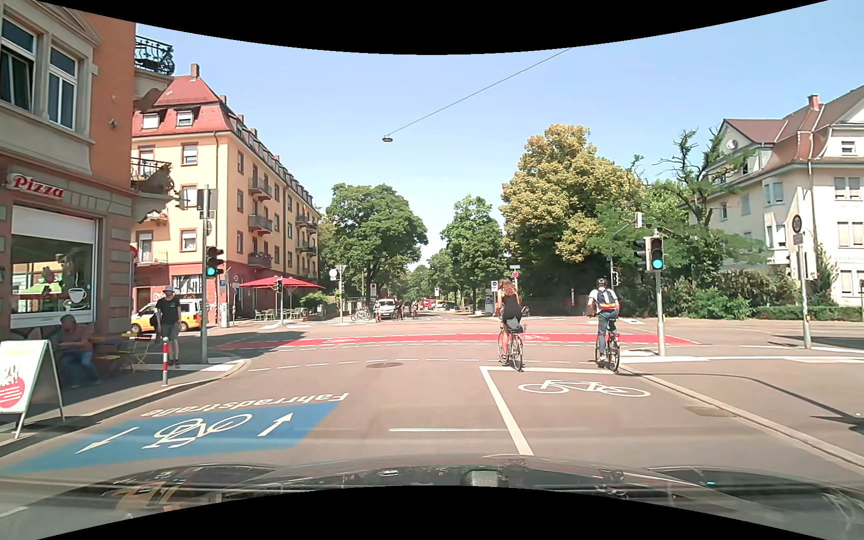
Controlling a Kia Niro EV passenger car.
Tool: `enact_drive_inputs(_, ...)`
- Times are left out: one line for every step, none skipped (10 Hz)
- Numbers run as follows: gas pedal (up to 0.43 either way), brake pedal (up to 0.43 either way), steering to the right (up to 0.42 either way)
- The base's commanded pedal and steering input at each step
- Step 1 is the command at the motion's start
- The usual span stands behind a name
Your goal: Follow the waypoints while adhering to traffic rules and regulations
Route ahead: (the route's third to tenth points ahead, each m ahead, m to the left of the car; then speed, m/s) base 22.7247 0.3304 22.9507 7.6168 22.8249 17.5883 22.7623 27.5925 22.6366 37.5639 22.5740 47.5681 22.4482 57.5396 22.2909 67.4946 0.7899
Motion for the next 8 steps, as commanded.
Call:
enact_drive_inputs(0.15,0.0,0.053)
enact_drive_inputs(0.15,0.0,0.052)
enact_drive_inputs(0.15,0.0,0.05)
enact_drive_inputs(0.15,0.0,0.044)
enact_drive_inputs(0.15,0.0,0.039)
enact_drive_inputs(0.15,0.0,0.034)
enact_drive_inputs(0.15,0.0,0.029)
enact_drive_inputs(0.15,0.0,0.023)
